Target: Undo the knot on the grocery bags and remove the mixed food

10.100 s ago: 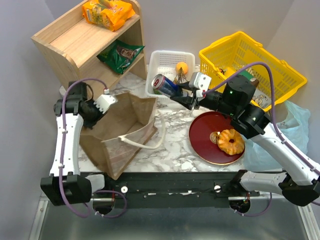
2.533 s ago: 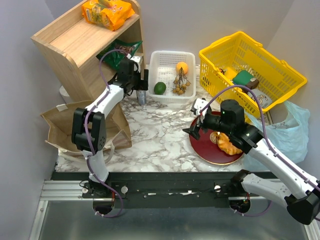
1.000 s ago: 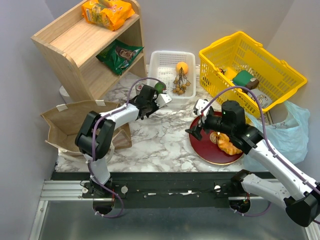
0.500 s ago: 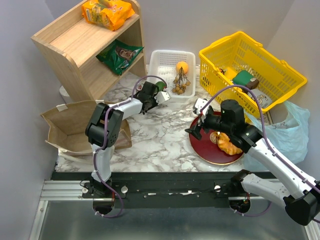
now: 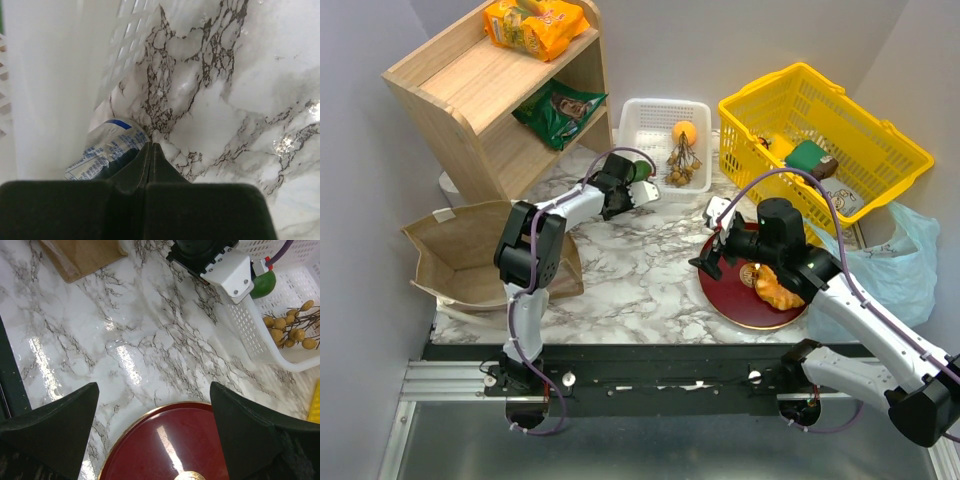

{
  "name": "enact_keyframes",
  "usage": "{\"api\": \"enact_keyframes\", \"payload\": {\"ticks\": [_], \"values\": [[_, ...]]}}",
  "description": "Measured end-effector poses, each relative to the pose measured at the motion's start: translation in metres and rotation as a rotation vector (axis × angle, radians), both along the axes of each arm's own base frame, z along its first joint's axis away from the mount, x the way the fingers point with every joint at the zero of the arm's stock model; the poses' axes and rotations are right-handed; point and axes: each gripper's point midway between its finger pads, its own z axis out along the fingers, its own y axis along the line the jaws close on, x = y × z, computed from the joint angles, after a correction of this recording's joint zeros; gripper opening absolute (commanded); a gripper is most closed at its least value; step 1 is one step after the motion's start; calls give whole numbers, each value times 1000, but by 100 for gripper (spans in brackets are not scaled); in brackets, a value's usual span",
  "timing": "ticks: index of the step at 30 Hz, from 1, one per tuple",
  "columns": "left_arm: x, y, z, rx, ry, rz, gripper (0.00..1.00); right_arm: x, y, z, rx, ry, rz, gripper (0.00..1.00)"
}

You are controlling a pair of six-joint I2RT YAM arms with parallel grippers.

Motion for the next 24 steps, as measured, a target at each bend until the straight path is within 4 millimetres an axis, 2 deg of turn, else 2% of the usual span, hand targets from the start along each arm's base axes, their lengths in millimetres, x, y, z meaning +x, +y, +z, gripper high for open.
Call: {"api": "enact_keyframes", "payload": {"ticks": [3,6,10,13,19,21,24], "values": [[-6,5,-3,-29,27,-20,0,0,0,0,-1,-3,1,99],[-15,27,-12,-42,69,-11,0,0,0,0,-1,-4,1,100],[-8,43,-11,-55,67,21,0,-1,1,0,3,2,5,99],[4,45,-3,-58,47,54,0,-2,2,-1,6,11,13,99],[47,39,20,-88,-41,102,0,-1,4,-6,-2,28,17,99],[58,40,19,-96,-53,123,0,-1,4,-7,-2,28,17,99],[56,42,10,-94,-42,146,0,-1,4,-7,-3,29,17,99]]}}
